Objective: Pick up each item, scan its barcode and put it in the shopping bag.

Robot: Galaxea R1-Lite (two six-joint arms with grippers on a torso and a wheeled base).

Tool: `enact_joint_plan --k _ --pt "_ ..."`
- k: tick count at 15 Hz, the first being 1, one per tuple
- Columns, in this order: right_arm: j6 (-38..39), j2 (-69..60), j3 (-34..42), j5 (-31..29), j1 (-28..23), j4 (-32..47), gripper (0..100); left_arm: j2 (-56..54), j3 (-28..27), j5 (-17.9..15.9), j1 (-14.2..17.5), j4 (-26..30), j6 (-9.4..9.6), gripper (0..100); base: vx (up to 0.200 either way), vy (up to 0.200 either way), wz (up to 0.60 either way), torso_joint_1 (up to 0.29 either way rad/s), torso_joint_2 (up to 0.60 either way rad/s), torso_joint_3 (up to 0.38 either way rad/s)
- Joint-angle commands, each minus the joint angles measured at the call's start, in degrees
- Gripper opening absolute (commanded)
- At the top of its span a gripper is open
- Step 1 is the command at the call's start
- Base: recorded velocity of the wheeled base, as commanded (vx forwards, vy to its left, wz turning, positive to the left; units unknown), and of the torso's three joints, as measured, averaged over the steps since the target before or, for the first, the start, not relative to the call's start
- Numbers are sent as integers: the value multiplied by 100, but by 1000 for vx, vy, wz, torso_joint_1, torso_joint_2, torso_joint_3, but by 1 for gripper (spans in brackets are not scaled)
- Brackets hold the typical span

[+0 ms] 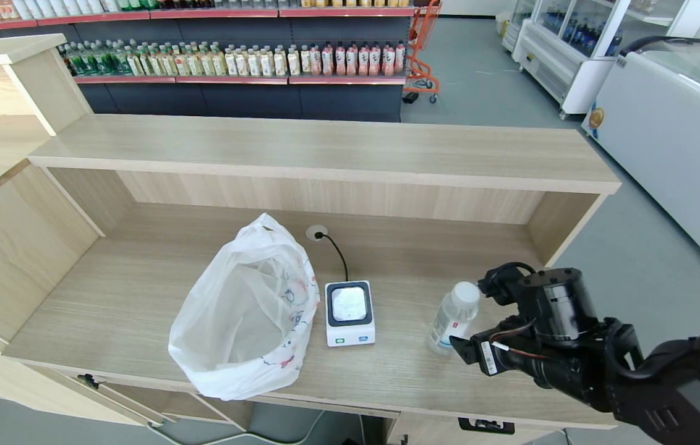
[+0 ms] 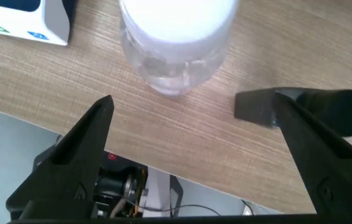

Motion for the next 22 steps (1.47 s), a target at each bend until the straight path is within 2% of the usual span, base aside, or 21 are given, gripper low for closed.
enact_joint_plan --k 1,7,11,18,19,22 --pt "-5 714 -19 -25 131 -486 100 -2 0 0 0 2 -4 100 0 0 0 0 0 0" --pt "-14 1602 -441 -42 192 -1444 100 -2 0 0 0 2 -4 100 0 0 0 0 0 0" --pt "-321 2041 -704 -42 271 -2050 100 -2 0 0 0 2 4 100 0 0 0 0 0 0" --pt "-523 2208 -1144 -34 254 -2156 100 -2 0 0 0 2 -4 100 0 0 0 0 0 0" --pt "-515 2208 -1170 -25 245 -2209 0 -2 0 0 0 2 -4 100 0 0 0 0 0 0" --pt "-523 2190 -1144 -42 192 -2217 0 -2 0 0 0 -6 4 100 0 0 0 0 0 0"
